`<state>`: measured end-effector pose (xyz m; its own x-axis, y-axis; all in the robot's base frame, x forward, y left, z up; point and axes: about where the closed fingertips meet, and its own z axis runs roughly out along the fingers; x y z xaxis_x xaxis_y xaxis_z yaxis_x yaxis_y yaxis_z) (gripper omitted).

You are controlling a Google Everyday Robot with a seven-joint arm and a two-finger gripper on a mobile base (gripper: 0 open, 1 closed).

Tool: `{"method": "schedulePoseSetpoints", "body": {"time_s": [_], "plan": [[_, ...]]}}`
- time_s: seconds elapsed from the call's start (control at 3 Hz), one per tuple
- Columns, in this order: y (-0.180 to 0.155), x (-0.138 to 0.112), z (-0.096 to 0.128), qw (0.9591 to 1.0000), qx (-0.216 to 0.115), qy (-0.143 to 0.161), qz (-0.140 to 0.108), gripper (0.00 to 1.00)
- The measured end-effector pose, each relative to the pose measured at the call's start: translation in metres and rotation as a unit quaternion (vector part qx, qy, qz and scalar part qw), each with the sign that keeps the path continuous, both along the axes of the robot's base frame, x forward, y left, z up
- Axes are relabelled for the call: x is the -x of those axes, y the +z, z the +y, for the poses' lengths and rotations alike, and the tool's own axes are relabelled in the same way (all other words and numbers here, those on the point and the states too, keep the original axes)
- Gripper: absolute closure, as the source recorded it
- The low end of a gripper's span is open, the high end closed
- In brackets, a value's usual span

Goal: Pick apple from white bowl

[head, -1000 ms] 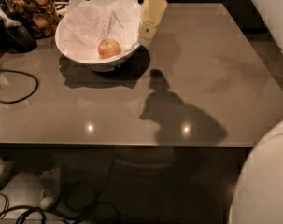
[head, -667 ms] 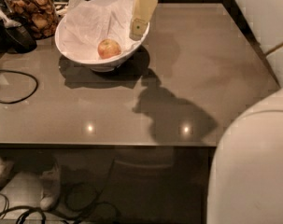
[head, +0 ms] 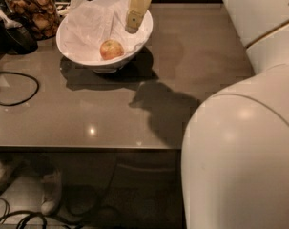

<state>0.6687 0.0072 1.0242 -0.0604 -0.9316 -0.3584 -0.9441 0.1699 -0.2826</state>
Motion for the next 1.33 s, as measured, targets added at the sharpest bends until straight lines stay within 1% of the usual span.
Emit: {"method": "schedulePoseSetpoints", "body": {"time_s": [0.67,1.0,1.33], "plan": [[-0.004,-0.027,0.018,1.0,-0.003,0.005,-0.003,0.15],[-0.012,-0.038,0.027,1.0,-0.005,0.006,0.0,0.17],[-0.02,-0.048,0.038,0.9999,-0.008,0.008,0.004,0.25]]}}
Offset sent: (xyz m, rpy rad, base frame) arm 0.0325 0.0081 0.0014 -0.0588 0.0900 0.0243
